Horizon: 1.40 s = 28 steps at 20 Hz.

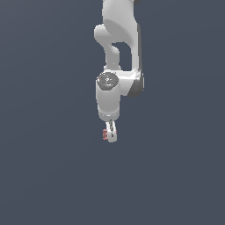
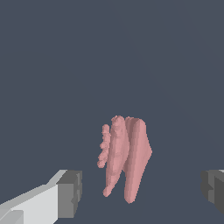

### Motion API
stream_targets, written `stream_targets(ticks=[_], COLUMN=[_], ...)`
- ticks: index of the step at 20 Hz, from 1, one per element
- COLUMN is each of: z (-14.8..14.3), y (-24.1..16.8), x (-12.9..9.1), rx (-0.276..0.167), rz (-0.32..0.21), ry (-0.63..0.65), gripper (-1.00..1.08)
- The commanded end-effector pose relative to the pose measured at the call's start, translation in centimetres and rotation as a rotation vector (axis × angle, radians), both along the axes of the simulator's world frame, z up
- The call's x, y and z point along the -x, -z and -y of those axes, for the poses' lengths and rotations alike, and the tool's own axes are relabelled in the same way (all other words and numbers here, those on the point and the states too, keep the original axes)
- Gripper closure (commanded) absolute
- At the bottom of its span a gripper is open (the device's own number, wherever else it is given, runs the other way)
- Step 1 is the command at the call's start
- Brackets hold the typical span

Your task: Pick up the object and move it to a goal position.

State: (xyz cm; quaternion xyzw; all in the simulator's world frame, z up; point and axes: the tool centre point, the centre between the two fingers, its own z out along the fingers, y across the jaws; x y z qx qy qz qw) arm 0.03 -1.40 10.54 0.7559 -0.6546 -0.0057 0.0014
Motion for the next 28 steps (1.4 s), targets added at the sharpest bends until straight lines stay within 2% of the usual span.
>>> stream_targets(ticks=[1, 8, 15, 28], z=[0.1, 0.1, 0.1, 0.2], y=[0.1, 0.3, 0.4, 5.2], x=[-0.1, -0.2, -0.2, -0.2], rx=[0.002, 0.006, 0.006, 0.006], rz=[0.004, 0.009, 0.010, 0.010], ry=[0.047, 0.121, 0.128, 0.133], gripper=[-0.92, -0.92, -0.92, -0.92])
